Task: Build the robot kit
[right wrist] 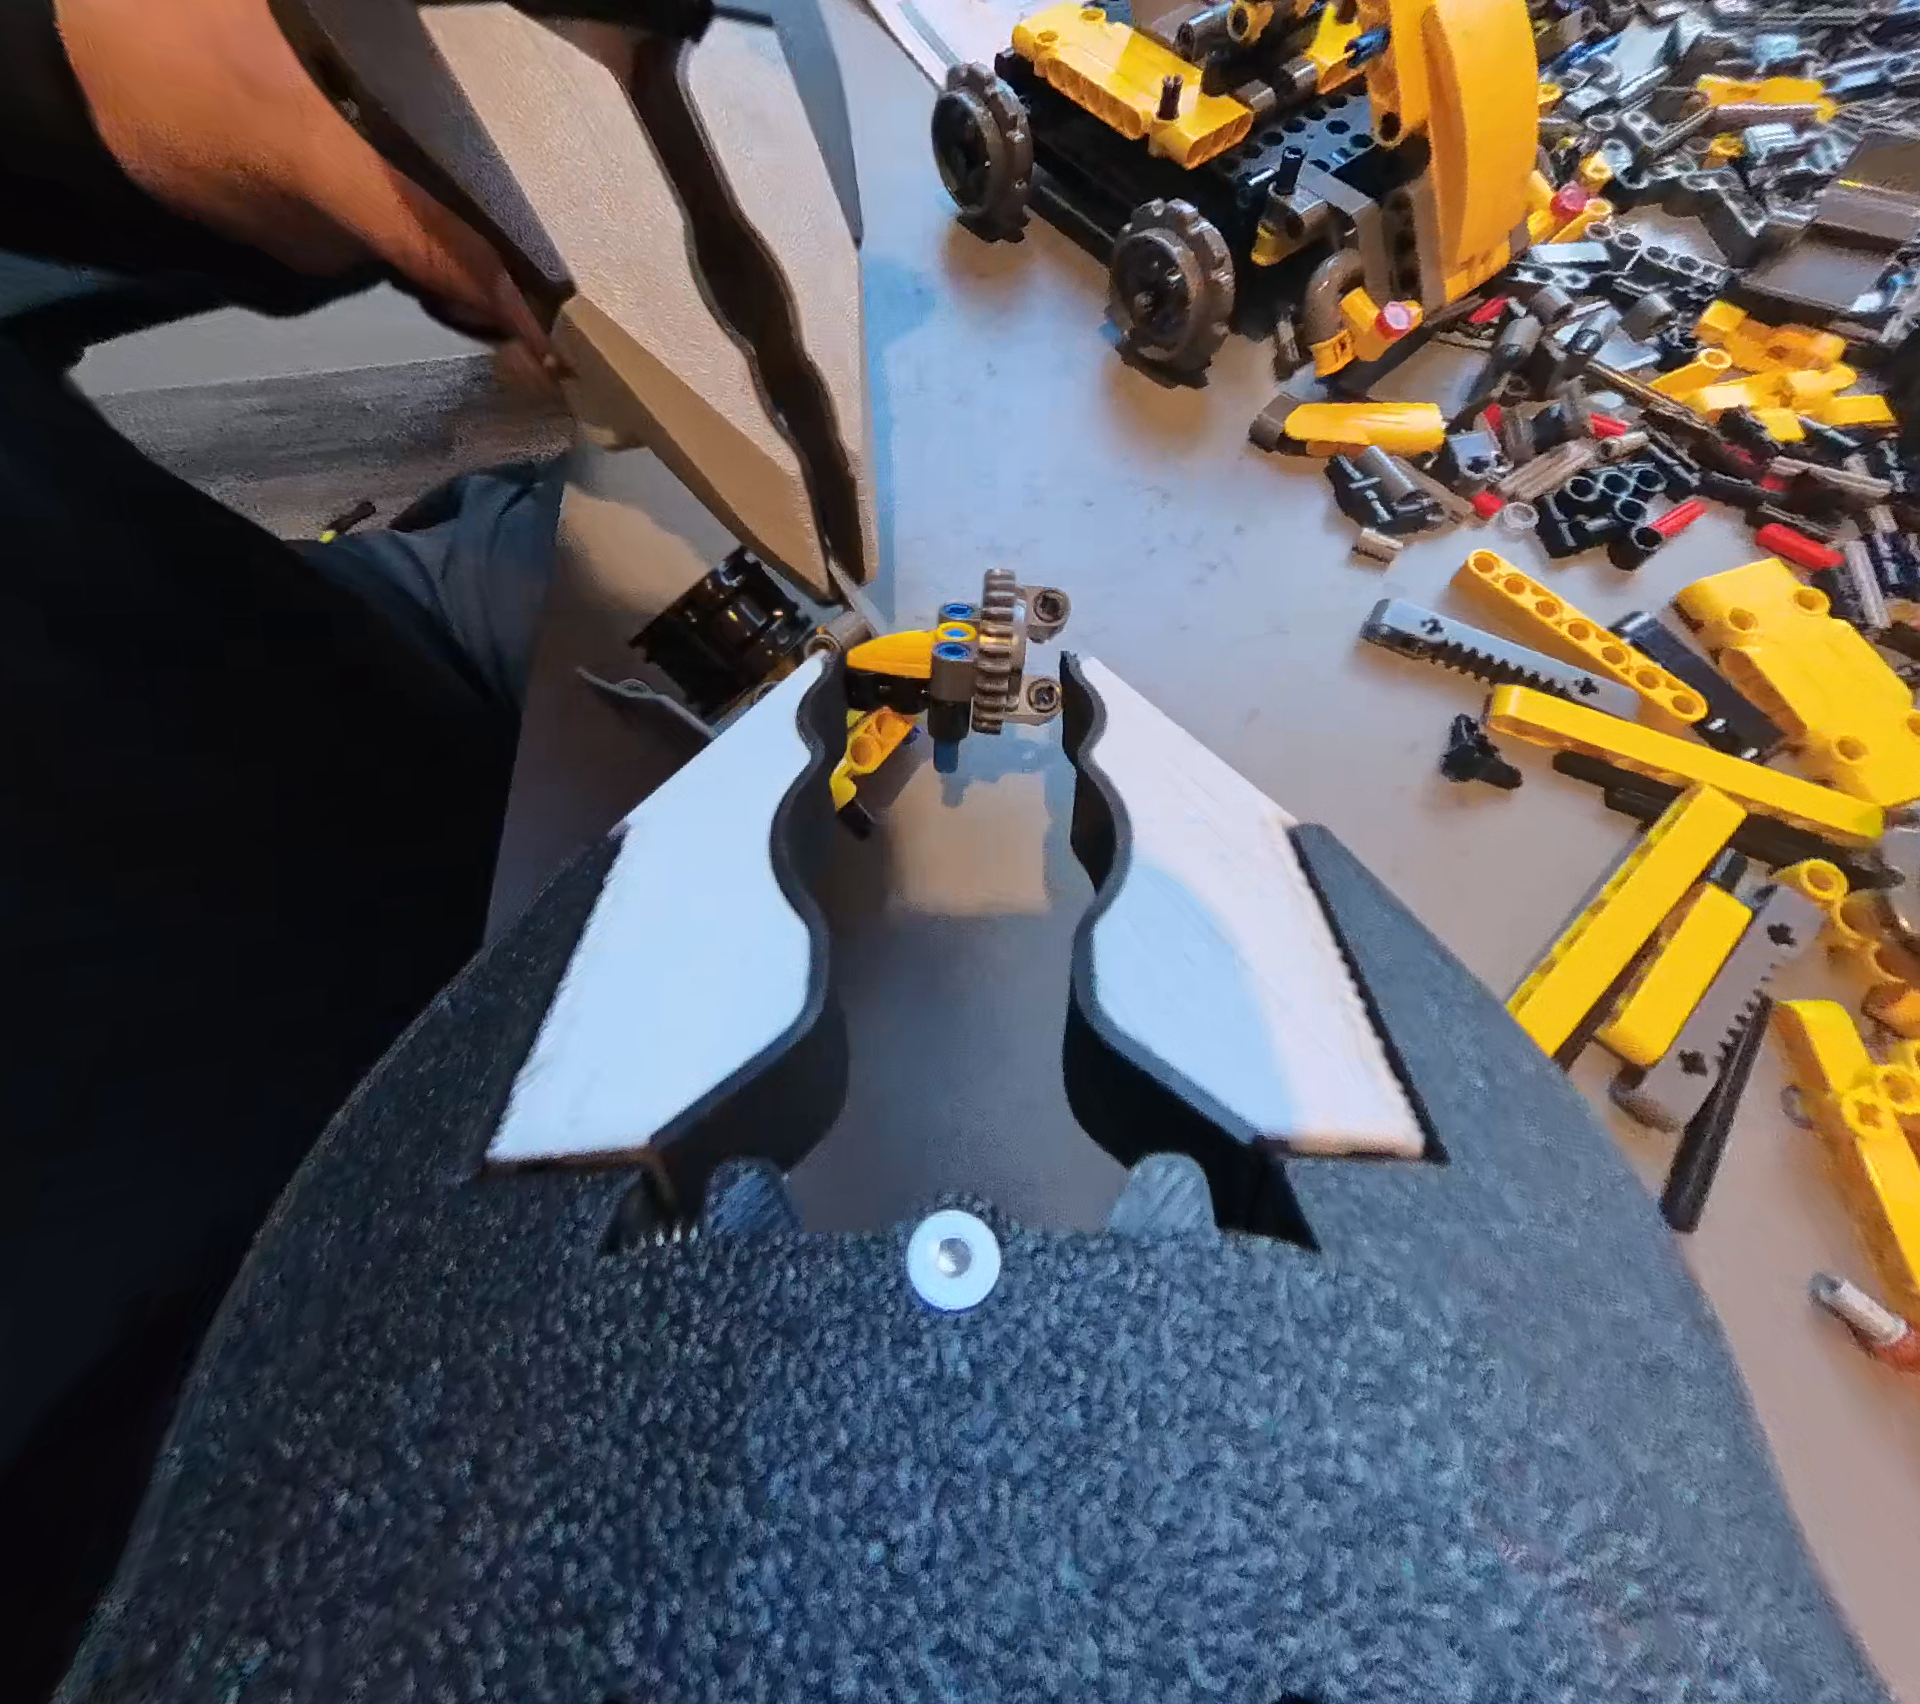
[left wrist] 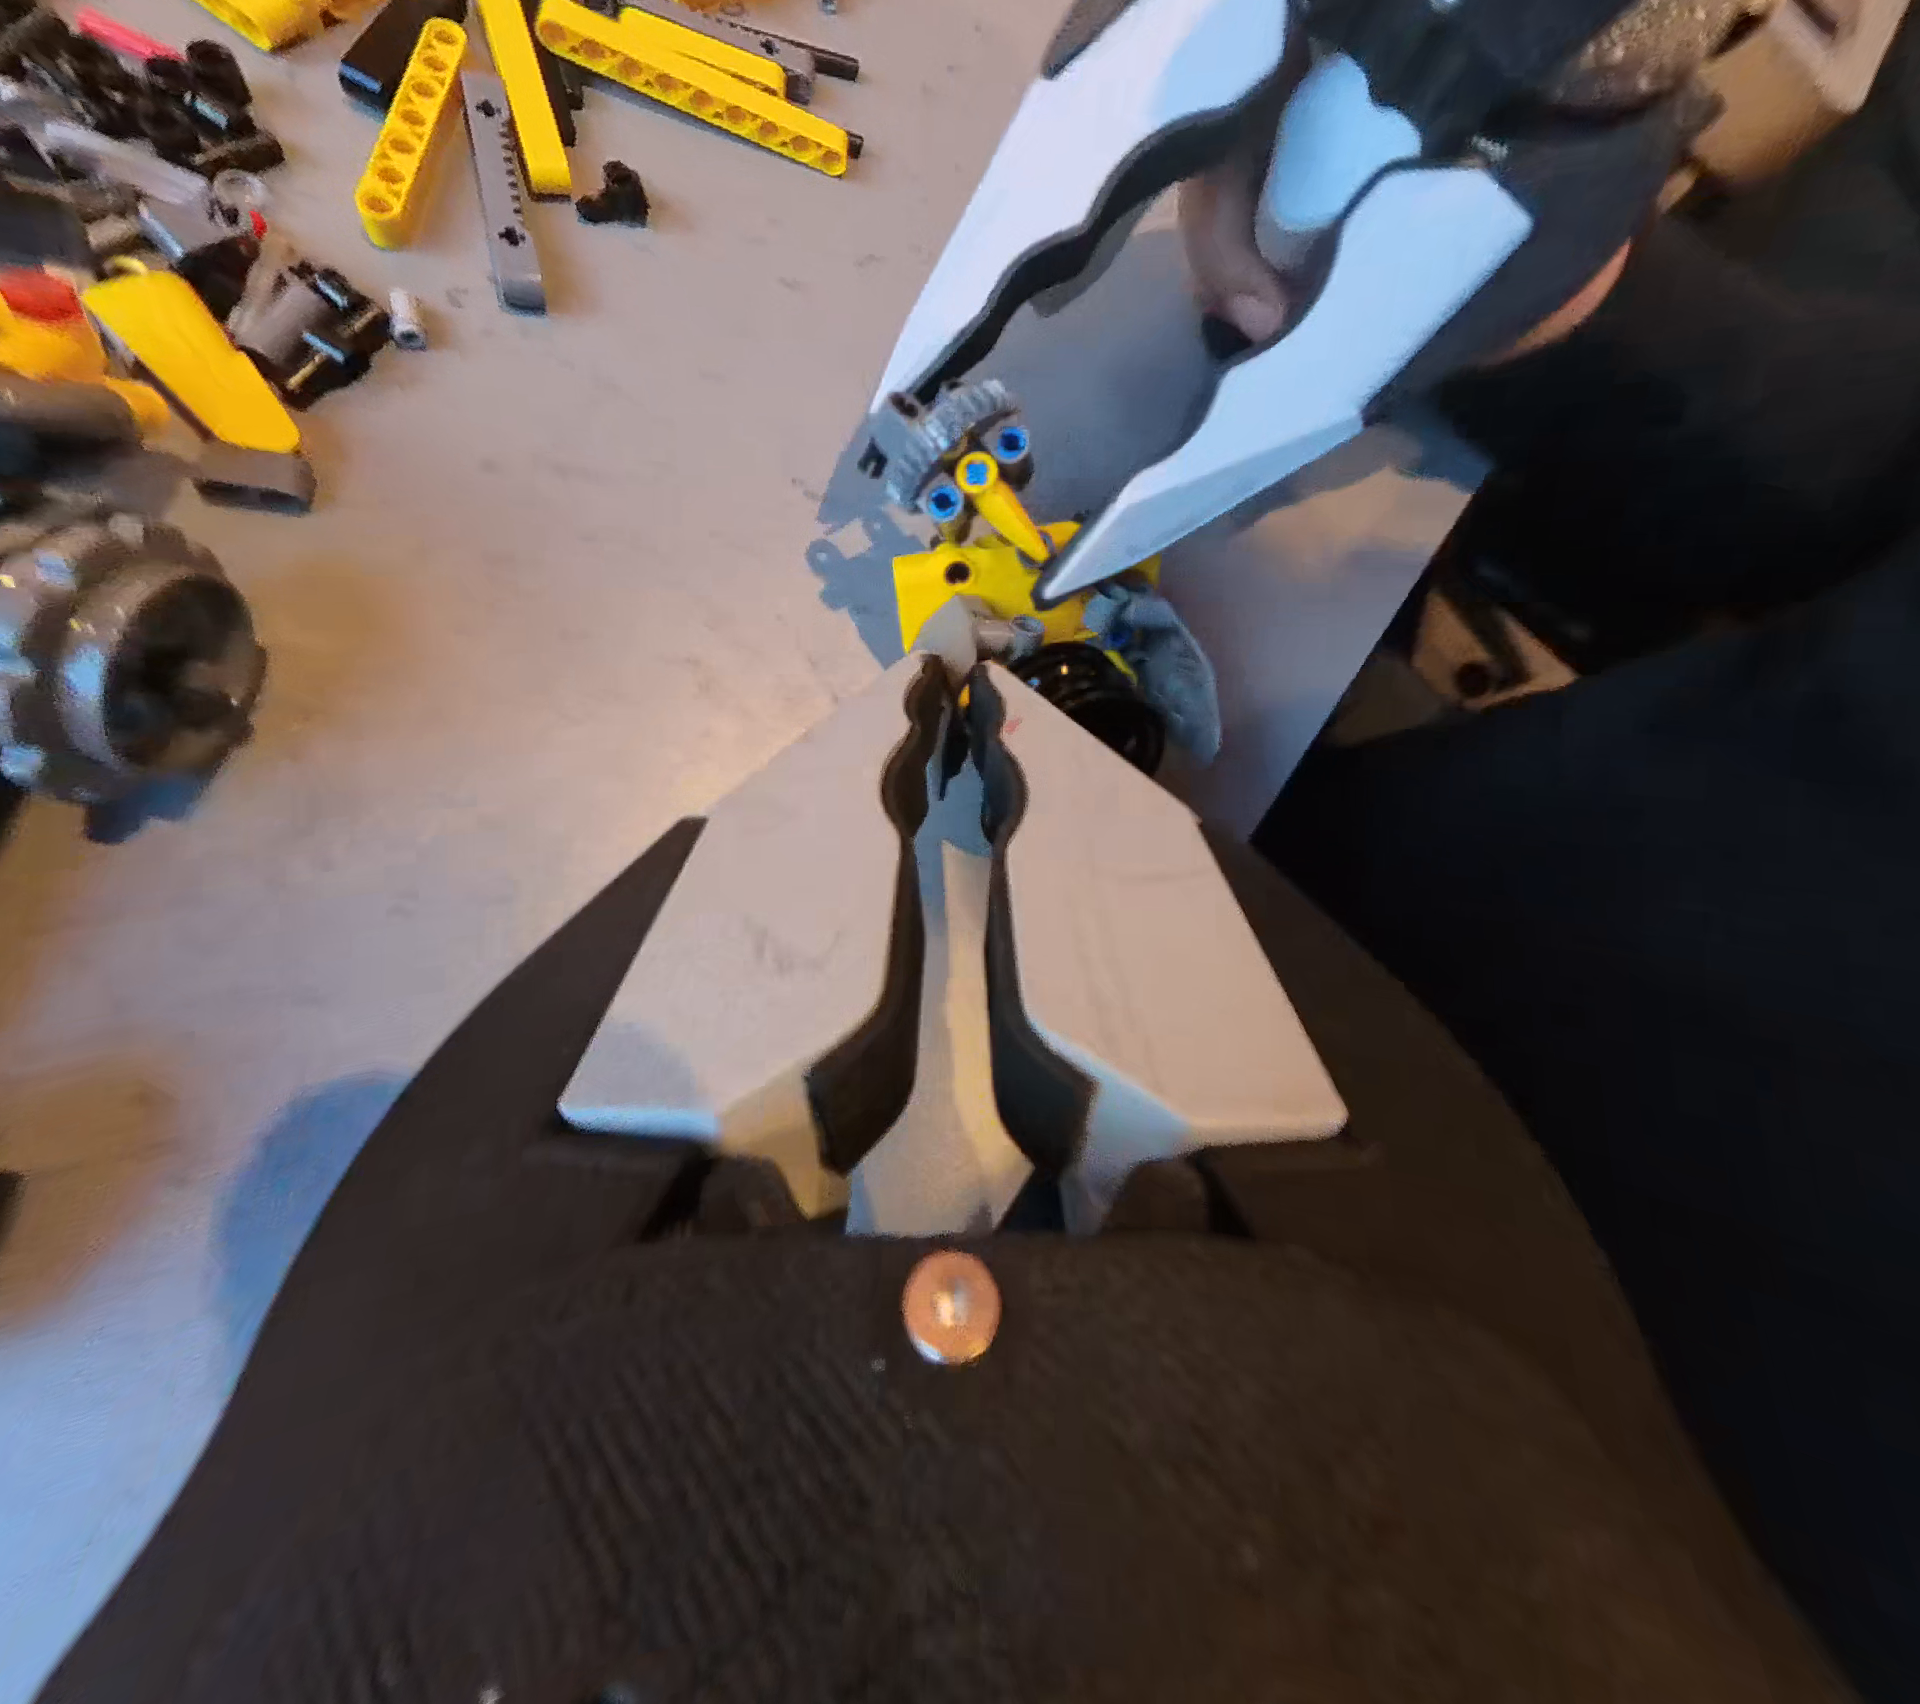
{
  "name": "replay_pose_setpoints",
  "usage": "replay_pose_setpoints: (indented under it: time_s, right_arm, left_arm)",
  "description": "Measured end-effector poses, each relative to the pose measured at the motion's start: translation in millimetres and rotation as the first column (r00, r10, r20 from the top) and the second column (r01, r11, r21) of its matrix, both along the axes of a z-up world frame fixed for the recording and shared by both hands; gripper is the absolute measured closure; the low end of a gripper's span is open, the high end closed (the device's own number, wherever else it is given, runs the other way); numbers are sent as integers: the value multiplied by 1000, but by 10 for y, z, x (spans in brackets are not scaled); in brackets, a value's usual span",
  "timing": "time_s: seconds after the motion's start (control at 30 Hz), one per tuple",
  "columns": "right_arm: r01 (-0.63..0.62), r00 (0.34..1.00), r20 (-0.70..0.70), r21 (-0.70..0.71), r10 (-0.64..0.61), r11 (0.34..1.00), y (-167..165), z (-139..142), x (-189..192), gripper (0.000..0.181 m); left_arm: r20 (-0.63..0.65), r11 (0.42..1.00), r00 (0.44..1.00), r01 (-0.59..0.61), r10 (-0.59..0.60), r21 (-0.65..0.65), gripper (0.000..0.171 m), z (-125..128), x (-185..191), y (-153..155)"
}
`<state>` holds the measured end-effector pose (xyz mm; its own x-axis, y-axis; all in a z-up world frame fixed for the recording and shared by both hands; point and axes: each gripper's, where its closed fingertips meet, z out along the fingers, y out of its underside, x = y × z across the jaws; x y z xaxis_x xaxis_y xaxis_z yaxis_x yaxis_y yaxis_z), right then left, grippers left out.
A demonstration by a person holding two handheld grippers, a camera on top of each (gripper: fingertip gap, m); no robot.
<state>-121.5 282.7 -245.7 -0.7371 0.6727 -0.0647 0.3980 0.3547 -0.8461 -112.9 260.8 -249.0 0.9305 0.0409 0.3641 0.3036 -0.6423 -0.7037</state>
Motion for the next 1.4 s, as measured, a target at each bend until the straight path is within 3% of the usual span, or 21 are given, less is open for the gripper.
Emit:
replay_pose_setpoints:
  time_s: [0.17, 0.3, 0.4, 0.53, 0.73, 0.83, 0.9, 1.0, 1.17, 1.4]
  right_arm:
    - [28, 997, -70, 37, -25, 999, -2, 36, 47, 141]
    - [121, 983, -144, 46, -113, 992, 94, 107, -7, 141]
    - [178, 977, -102, -83, -186, 981, 149, 223, -2, 141]
    - [234, 971, -8, -182, -240, 955, 124, 239, 127, 141]
    - [321, 945, 3, -209, -328, 924, 243, 297, 287, 141]
    - [242, 970, 46, -181, -238, 953, 63, 246, 399, 140]
    - [203, 979, 56, -118, -198, 972, -67, 181, 467, 140]
    - [190, 981, 29, -13, -189, 982, -110, 90, 529, 141]
    - [175, 985, -7, 67, -175, 982, -183, -11, 635, 141]
    - [194, 980, -66, 101, -188, 976, -217, 32, 612, 141]
  left_arm:
    - [18, 995, 997, -70, 68, 72, 170, -13, 45, 6]
    - [-131, 994, 988, -76, 87, 84, 171, -11, 15, -11]
    - [-234, 992, 968, -71, 94, 106, 171, 56, 9, 8]
    - [-472, 996, 880, -11, 50, 85, 171, 133, 30, 19]
    - [-529, 997, 848, 46, -10, 55, 171, 9, 153, 19]
    - [-606, 996, 795, 70, -25, 52, 171, 32, 174, 23]
    - [-614, 996, 789, 75, -26, 55, 171, 34, 197, 23]
    - [-510, 996, 860, 38, 7, 78, 171, -7, 228, -6]
    - [-199, 985, 973, -88, 117, 147, 170, -12, 214, -66]
    - [185, 961, 967, -207, 173, 182, 169, -9, 194, -76]
